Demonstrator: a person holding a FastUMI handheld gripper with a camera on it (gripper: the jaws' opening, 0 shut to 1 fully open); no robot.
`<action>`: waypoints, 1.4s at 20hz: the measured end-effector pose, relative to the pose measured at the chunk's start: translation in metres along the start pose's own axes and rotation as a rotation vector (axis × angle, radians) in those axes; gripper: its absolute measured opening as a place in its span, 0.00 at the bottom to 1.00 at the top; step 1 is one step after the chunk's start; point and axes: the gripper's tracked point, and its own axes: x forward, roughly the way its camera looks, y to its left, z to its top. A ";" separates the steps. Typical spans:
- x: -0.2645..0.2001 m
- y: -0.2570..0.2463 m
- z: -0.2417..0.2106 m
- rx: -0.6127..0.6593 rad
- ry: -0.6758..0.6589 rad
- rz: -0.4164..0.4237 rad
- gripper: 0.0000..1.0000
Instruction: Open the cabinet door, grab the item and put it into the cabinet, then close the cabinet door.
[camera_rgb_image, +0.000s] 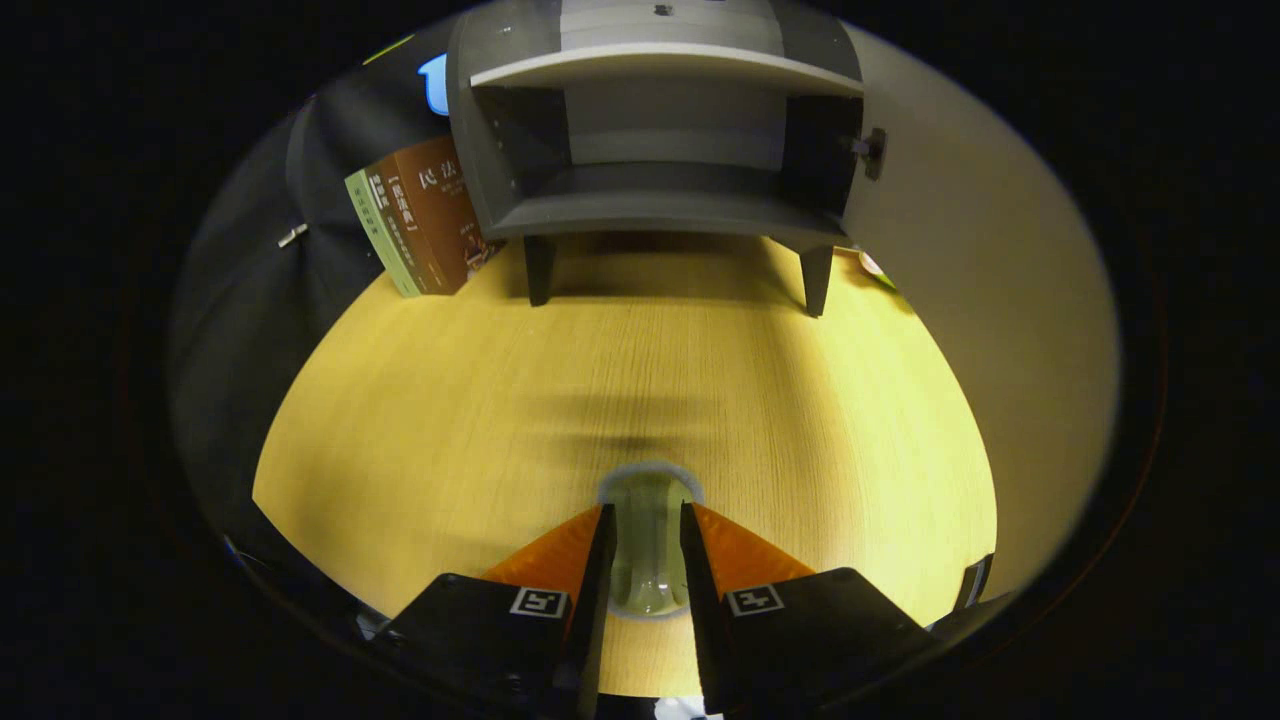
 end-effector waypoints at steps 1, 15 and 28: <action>0.002 0.001 -0.003 -0.008 0.009 -0.001 0.43; 0.024 -0.007 -0.024 -0.078 0.096 -0.057 0.23; -0.052 -0.021 0.067 -0.012 -0.094 -0.046 0.14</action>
